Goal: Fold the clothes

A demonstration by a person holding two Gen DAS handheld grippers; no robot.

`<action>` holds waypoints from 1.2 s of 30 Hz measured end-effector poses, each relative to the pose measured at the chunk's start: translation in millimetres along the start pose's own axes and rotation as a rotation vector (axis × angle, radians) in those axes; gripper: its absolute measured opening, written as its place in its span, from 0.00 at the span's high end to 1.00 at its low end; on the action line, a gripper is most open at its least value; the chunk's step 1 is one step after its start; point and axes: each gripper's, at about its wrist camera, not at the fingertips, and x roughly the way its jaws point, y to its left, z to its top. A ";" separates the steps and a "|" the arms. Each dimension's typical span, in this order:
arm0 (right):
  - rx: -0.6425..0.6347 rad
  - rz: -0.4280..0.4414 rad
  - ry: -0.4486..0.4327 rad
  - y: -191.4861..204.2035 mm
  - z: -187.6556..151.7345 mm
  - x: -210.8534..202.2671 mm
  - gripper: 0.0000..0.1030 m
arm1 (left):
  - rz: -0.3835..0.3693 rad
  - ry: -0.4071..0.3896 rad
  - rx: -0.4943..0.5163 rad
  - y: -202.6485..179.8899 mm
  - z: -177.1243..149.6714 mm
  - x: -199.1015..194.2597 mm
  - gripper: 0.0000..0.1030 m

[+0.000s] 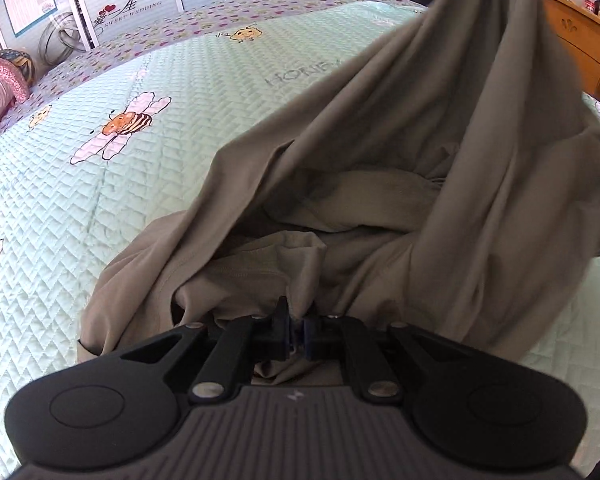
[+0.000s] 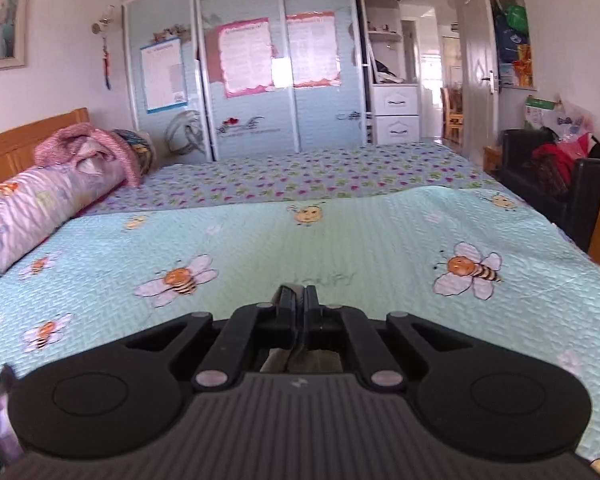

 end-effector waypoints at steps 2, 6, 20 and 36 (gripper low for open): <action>0.018 -0.059 0.028 -8.7 -1.6 15.9 0.96 | -0.003 -0.002 0.001 -0.3 -0.3 0.5 0.95; 0.052 -0.115 0.116 -28.3 -25.7 34.8 0.96 | -0.002 -0.003 0.010 -1.0 -1.4 1.3 0.95; 0.023 -0.098 0.298 0.9 -110.8 55.9 0.96 | 0.056 -0.081 -0.167 48.1 37.7 2.4 0.95; 0.153 0.124 0.064 10.8 -47.8 18.4 0.96 | 0.283 -0.170 -0.244 93.4 45.3 -70.5 0.95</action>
